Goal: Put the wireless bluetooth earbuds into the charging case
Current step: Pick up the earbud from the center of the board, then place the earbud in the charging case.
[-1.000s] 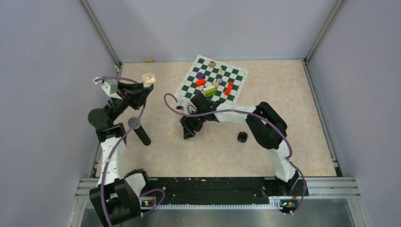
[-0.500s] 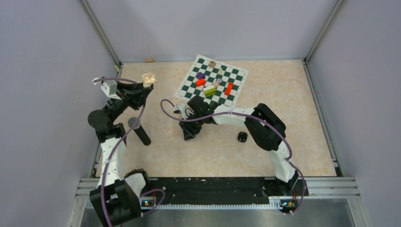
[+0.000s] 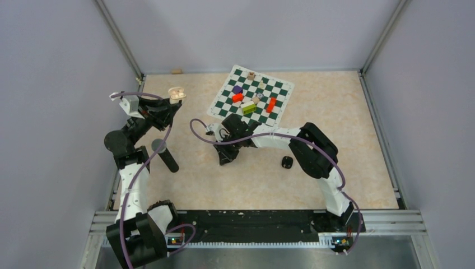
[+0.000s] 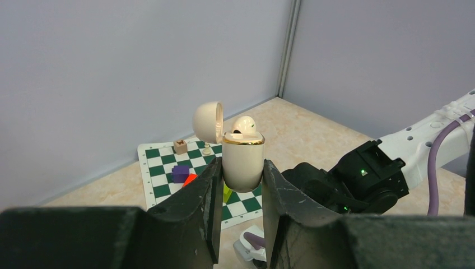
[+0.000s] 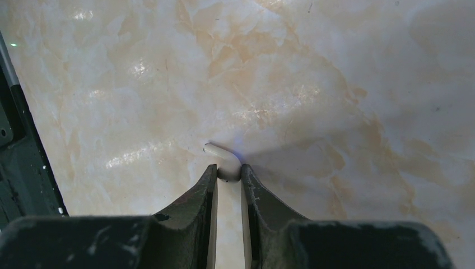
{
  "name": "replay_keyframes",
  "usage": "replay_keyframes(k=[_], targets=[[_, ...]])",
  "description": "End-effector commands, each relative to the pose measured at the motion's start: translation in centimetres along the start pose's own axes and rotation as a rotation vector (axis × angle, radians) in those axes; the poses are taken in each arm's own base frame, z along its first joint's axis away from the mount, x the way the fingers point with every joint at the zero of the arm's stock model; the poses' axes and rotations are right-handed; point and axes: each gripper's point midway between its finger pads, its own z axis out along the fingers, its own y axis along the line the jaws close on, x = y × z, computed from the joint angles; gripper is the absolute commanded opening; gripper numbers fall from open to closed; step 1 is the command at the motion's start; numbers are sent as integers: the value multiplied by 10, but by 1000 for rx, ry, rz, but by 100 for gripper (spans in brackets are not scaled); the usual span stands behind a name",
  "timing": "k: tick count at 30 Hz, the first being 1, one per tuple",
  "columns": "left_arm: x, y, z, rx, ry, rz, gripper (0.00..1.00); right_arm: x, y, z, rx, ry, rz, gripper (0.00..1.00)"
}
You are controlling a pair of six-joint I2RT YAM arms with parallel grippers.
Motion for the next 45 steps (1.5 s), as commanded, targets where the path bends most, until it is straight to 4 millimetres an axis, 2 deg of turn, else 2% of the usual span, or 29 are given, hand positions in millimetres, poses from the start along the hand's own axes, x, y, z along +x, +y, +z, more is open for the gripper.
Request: replay_keyframes(k=[1, 5, 10, 15, 21, 25, 28, 29, 32, 36, 40, 45], targets=[[-11, -7, 1, 13, -34, 58, 0, 7, 8, 7, -20, 39, -11, 12], [-11, -6, 2, 10, -36, 53, 0, -11, 8, -7, 8, -2, -64, 9], [-7, -3, 4, 0, -27, 48, 0, -47, 3, -49, 70, -91, -120, 7], [2, 1, 13, -1, 25, 47, 0, -80, -14, -117, 208, -183, -185, 7], [30, -2, 30, 29, 121, 31, 0, -109, -30, -207, 386, -294, -198, 7], [55, -14, 43, 85, 190, 32, 0, -128, -24, -265, 489, -413, -232, 7], [74, -25, 52, 141, 234, 26, 0, -142, -10, -306, 558, -520, -285, 7], [81, -35, 57, 180, 251, 19, 0, -145, -5, -317, 572, -551, -297, 7], [97, -54, 63, 256, 285, -2, 0, -149, 9, -335, 573, -610, -321, 7], [114, -70, 68, 320, 316, -44, 0, -144, 20, -342, 561, -641, -340, 7], [128, -81, 72, 360, 342, -73, 0, -139, 36, -336, 500, -662, -371, 7], [136, -99, 76, 423, 352, -108, 0, -137, 52, -312, 445, -642, -409, 7]])
